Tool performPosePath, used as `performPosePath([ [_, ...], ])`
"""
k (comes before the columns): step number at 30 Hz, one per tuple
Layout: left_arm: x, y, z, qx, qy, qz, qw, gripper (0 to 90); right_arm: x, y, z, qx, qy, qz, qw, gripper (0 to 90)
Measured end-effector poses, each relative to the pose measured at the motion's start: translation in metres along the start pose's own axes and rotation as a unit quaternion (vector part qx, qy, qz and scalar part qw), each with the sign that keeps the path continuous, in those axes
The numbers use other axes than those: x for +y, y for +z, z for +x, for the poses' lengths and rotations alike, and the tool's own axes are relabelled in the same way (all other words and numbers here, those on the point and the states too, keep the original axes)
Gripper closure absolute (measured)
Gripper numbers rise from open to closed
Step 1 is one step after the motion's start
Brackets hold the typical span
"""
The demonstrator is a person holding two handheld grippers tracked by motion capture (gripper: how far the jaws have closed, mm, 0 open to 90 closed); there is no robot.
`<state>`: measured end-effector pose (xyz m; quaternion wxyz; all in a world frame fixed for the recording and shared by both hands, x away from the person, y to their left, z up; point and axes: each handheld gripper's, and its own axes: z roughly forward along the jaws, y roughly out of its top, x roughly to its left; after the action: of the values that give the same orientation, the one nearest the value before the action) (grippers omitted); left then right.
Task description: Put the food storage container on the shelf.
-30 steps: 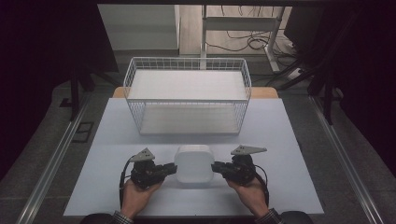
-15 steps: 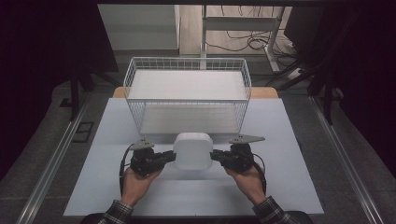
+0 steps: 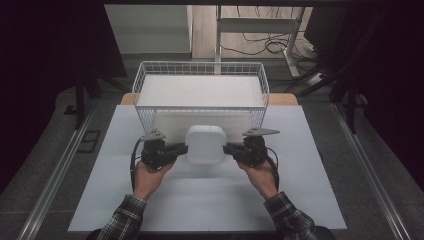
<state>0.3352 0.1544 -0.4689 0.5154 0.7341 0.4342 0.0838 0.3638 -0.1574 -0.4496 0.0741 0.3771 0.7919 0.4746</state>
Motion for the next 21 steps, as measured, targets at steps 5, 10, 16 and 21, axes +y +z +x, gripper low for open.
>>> performPosePath([
  [5,0.007,0.009,0.009,0.0,-0.01,0.0,0.9999,79.2,0.009,0.01,-0.011,-0.008,0.008,0.001,0.9999,77.8],
  [10,0.01,0.017,0.018,0.001,-0.021,0.008,0.9998,79.1,0.014,0.019,-0.018,-0.012,0.01,0.009,0.9998,77.7],
  [16,0.006,0.031,0.025,0.006,-0.031,0.022,0.9993,79.0,0.011,0.028,-0.025,-0.021,0.015,0.022,0.9994,77.3],
  [21,0.008,0.043,0.027,0.018,-0.03,0.028,0.999,78.9,0.012,0.037,-0.033,-0.042,0.017,0.034,0.9984,76.5],
])
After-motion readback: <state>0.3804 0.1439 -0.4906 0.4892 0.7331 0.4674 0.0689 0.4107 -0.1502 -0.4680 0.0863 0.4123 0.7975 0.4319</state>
